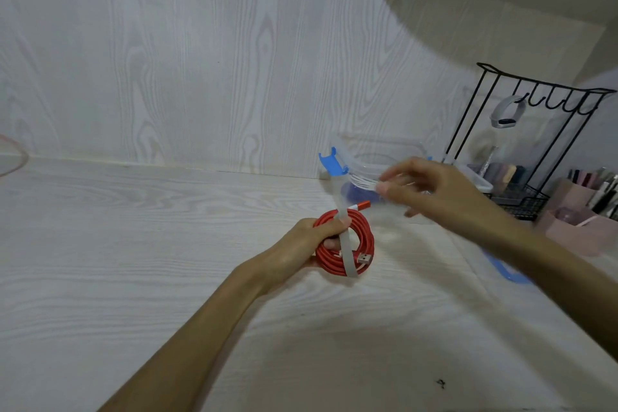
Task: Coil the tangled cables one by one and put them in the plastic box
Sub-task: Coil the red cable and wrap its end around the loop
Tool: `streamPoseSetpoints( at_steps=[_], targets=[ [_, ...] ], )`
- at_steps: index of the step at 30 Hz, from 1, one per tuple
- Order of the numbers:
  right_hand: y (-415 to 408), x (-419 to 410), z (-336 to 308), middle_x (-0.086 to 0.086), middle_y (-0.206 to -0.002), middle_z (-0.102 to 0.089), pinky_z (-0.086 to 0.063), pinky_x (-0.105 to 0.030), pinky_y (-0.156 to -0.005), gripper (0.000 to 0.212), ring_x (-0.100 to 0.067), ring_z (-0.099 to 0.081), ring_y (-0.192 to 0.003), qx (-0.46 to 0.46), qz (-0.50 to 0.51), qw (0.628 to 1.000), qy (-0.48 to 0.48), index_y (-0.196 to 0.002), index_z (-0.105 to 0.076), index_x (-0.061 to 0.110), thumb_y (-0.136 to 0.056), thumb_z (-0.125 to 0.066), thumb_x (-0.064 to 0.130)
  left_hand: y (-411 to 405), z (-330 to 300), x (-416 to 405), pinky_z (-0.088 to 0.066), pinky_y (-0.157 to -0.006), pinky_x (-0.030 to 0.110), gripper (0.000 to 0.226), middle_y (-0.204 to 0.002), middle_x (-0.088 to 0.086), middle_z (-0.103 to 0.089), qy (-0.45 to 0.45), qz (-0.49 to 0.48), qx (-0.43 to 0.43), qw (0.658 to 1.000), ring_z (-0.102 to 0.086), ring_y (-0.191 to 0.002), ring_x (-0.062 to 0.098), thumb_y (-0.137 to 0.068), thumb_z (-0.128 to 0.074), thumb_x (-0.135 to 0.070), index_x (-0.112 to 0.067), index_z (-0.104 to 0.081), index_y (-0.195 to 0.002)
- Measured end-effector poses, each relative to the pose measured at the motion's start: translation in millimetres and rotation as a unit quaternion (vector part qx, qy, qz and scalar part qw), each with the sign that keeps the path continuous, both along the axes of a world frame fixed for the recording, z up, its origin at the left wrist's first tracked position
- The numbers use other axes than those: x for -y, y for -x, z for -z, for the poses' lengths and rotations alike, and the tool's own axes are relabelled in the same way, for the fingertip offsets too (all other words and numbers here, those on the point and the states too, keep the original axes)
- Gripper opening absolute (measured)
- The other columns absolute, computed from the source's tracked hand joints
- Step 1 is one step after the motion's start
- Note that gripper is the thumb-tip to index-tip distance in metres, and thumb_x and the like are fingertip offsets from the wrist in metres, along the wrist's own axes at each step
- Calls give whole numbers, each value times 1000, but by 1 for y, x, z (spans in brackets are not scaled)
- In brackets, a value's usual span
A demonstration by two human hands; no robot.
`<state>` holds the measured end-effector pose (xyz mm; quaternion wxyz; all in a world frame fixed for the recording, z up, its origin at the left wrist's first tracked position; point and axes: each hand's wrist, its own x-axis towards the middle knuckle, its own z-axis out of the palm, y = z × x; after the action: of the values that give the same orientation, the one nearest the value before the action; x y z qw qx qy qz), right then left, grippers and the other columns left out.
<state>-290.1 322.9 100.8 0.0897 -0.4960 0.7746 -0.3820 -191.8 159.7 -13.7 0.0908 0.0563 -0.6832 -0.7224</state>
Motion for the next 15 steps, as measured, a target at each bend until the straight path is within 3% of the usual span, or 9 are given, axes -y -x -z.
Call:
streamPoseSetpoints(
  at_steps=[2,4,6,8,11,13,15],
  targets=[
    [12,16,-4,10,-108,-66,-53,-23,-78,68,-6,-63,-101,169,-28,964,-206,-119,-56,25,-58,-75,51,1,1,-1,-44,-74,21,35,-52,-14,-50,11,1,4,1000,-53,-56,1,-91,-52,-45,-12,-57,-82],
    [20,28,7,6,-117,-67,-48,-30,-94,56,-10,-59,-113,239,-69,926,-283,-123,-58,19,-71,-76,32,2,1,-2,-47,-79,23,29,-62,-11,-66,12,-20,5,1000,-66,-70,3,-92,-52,-40,-18,-71,-90],
    [22,36,18,4,-115,-69,-46,-31,-99,49,-12,-60,-114,267,-71,922,-272,-119,-63,18,-71,-76,22,3,2,-1,-50,-85,28,26,-69,-8,-71,11,-38,7,999,-69,-78,7,-91,-52,-39,-23,-73,-90],
    [22,39,28,2,-111,-71,-49,-27,-94,50,-12,-64,-107,287,-69,922,-251,-114,-66,16,-65,-78,22,3,2,-2,-49,-88,32,26,-58,-11,-63,13,-37,10,999,-64,-69,4,-88,-50,-40,-26,-71,-80],
    [22,40,40,1,-104,-73,-51,-23,-87,39,-12,-67,-101,275,-47,936,-216,-106,-71,14,-69,-80,19,5,-1,-3,-45,-74,24,38,-51,-13,-58,40,-51,20,998,-58,-55,-3,-93,-45,-34,-28,-64,-61],
    [21,39,47,0,-99,-74,-52,-21,-83,26,-12,-68,-97,255,-29,950,-178,-99,-74,12,-74,-77,14,4,1,-3,-48,-70,17,28,-61,-15,-65,63,-52,10,997,-62,-62,-6,-95,-45,-33,-23,-63,-76],
    [17,38,52,3,-88,-75,-51,-16,-73,12,-7,-69,-87,217,-9,967,-136,-89,-76,17,-77,-75,15,2,6,-5,-51,-82,18,25,-91,-15,-72,76,-44,-12,996,-66,-90,-2,-97,-44,-41,-29,-65,-103]
  ],
)
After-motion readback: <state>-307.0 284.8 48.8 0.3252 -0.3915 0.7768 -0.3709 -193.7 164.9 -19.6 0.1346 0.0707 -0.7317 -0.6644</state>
